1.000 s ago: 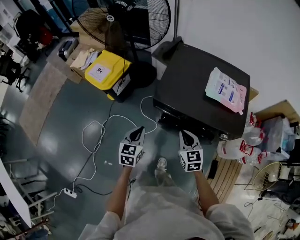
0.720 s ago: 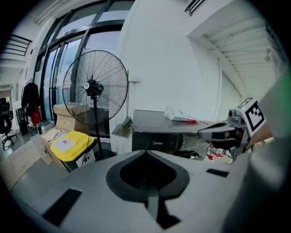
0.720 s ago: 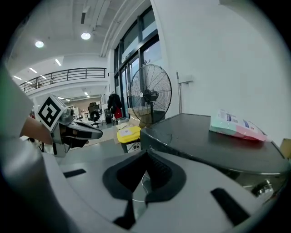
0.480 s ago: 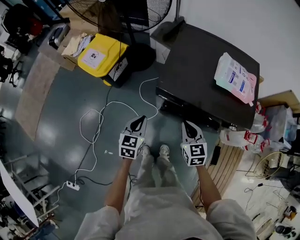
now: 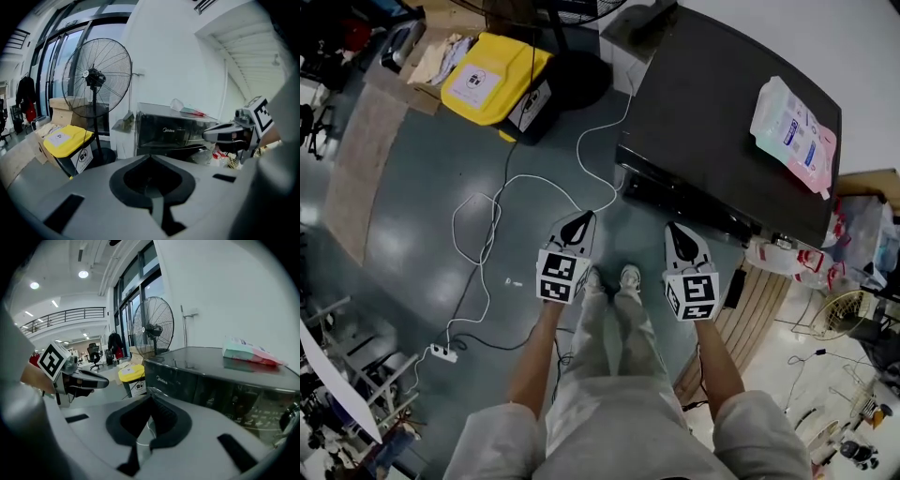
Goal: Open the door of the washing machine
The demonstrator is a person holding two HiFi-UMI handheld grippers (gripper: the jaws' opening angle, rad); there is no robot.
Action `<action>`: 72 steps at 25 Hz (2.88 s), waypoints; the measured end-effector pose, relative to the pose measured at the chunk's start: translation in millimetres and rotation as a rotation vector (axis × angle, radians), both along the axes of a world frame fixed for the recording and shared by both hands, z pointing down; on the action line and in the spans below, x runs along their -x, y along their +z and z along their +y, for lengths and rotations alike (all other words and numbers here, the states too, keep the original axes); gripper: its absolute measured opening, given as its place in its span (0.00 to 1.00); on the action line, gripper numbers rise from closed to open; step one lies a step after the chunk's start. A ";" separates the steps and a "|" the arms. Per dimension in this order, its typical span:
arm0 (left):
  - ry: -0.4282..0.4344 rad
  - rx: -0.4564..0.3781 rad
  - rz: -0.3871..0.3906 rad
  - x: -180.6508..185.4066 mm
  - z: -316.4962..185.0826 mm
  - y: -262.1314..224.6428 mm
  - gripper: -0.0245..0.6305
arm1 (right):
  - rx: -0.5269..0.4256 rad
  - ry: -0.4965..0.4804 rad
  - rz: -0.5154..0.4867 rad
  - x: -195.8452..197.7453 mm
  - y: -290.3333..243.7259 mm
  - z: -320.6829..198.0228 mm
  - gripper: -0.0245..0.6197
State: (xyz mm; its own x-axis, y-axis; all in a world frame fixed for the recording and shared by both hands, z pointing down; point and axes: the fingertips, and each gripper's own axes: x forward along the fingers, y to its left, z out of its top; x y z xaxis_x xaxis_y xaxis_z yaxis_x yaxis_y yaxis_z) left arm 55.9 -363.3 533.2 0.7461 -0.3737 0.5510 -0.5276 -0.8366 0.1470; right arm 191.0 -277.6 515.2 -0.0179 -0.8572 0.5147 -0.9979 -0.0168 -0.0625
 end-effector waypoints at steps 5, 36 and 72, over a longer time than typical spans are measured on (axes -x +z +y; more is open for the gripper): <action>0.006 0.014 -0.003 -5.3 1.4 23.9 0.05 | 0.009 0.006 -0.005 -2.6 21.4 -1.3 0.04; 0.417 -0.207 -0.195 -63.1 17.4 161.0 0.05 | 0.112 0.011 -0.052 -0.8 152.2 14.7 0.04; 0.734 -0.225 -0.326 -144.2 26.8 259.1 0.31 | 0.146 0.023 -0.086 -22.6 187.4 52.0 0.04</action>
